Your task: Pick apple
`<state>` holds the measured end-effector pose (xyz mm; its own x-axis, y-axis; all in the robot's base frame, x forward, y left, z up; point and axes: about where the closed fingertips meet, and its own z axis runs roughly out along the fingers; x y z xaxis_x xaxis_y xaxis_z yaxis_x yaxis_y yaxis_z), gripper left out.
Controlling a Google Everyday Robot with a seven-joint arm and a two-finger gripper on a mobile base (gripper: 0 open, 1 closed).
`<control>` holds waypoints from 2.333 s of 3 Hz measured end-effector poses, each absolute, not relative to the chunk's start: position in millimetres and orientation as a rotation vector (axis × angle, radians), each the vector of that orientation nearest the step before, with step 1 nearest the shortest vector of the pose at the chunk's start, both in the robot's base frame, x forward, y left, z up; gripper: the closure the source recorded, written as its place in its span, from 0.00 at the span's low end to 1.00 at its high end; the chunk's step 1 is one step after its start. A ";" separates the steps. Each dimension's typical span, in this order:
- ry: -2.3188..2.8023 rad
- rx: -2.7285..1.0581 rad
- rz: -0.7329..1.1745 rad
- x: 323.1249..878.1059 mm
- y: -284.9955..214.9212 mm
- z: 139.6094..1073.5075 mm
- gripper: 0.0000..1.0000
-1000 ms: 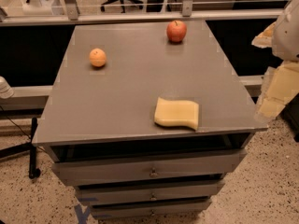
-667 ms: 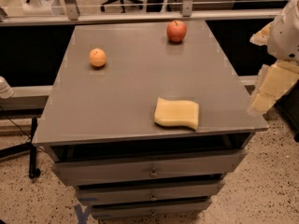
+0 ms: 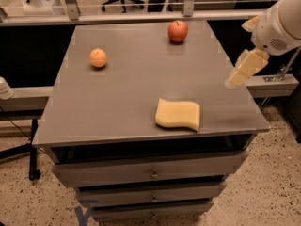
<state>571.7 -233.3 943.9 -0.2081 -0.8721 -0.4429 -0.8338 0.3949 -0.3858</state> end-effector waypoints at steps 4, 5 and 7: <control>1.787 -1.003 0.398 786.8 -193.7 925.9 0.00; 1.769 -0.955 0.395 815.8 -179.1 929.2 0.00; 1.856 -0.950 0.294 848.3 -161.2 892.0 0.00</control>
Offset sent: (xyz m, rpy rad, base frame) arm 0.2073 0.0138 -0.0057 0.5401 -0.1632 -0.0354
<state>848.3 -161.2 892.0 -0.2023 -0.4804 -0.8534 -0.7208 0.6630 -0.2023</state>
